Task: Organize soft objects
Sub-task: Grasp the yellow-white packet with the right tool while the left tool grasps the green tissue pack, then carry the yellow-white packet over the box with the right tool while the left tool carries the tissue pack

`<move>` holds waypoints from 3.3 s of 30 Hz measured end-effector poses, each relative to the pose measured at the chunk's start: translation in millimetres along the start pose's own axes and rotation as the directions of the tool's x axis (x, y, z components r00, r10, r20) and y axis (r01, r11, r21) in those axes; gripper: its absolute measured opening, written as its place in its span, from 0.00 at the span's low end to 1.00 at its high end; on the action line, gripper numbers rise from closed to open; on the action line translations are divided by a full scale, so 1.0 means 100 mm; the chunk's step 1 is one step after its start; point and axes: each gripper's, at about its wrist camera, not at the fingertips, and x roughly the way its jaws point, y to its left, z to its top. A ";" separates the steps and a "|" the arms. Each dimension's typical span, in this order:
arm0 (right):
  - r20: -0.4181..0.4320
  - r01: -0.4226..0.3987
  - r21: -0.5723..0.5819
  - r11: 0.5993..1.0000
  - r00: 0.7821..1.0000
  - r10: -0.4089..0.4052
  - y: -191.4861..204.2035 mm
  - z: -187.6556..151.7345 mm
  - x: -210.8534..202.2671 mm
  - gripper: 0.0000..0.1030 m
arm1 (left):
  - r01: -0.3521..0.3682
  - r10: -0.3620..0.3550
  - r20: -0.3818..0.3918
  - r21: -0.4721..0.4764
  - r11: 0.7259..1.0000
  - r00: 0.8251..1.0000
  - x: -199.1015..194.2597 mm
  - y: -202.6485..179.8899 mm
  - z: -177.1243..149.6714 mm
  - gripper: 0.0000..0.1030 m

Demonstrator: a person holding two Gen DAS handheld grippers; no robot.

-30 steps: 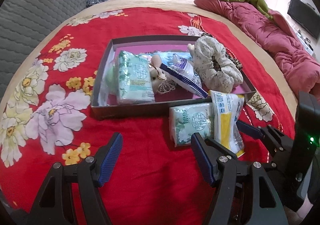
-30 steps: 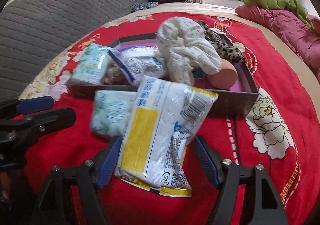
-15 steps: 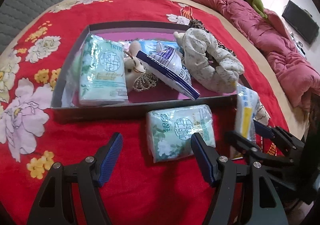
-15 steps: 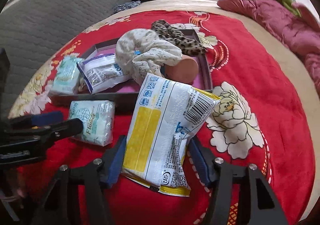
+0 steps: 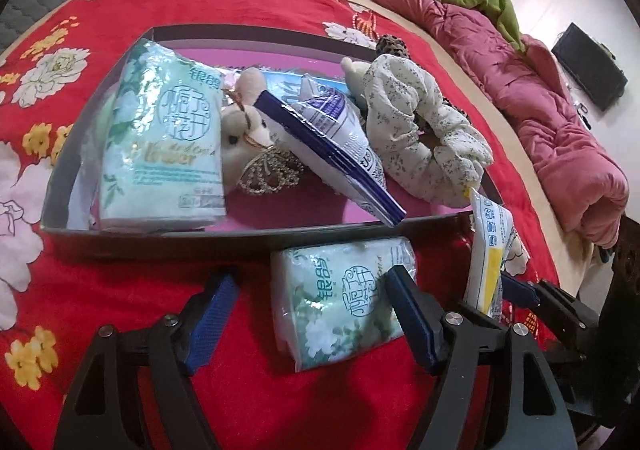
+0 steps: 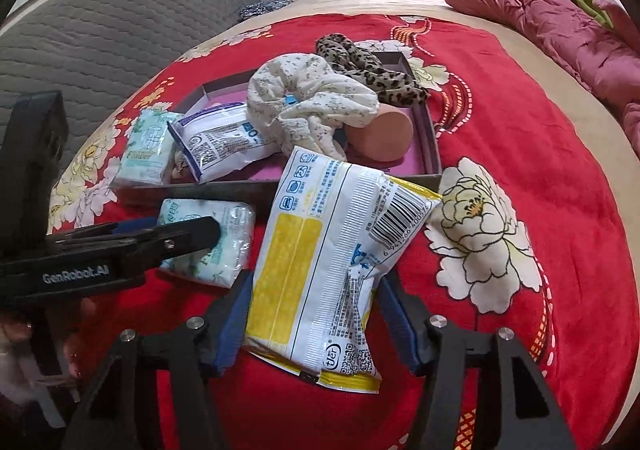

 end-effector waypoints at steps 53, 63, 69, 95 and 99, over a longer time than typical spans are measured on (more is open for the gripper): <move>0.198 0.006 -0.079 0.997 0.980 0.009 0.12 0.11 -0.53 0.59 | 0.175 -0.166 0.110 -0.077 0.982 0.980 -0.68 -0.11 -0.10 0.19; 0.263 0.019 -0.162 0.987 0.964 0.025 0.29 0.21 -0.63 0.59 | -0.064 0.081 0.263 -0.070 0.995 0.961 -1.37 -0.07 0.07 0.19; 0.298 0.018 -0.169 0.985 0.954 0.034 0.31 0.26 -0.69 0.59 | -0.096 0.111 0.287 -0.066 0.993 0.952 -1.47 -0.11 0.13 0.19; 0.234 0.051 -0.278 0.959 0.972 0.016 0.46 0.79 0.01 0.59 | -0.220 0.227 0.267 -0.056 0.974 0.937 -0.81 0.03 0.62 0.20; 0.212 0.088 -0.303 0.949 0.977 -0.023 0.47 0.81 0.15 0.59 | -0.232 0.237 0.254 -0.049 0.971 0.938 -0.70 0.07 0.66 0.20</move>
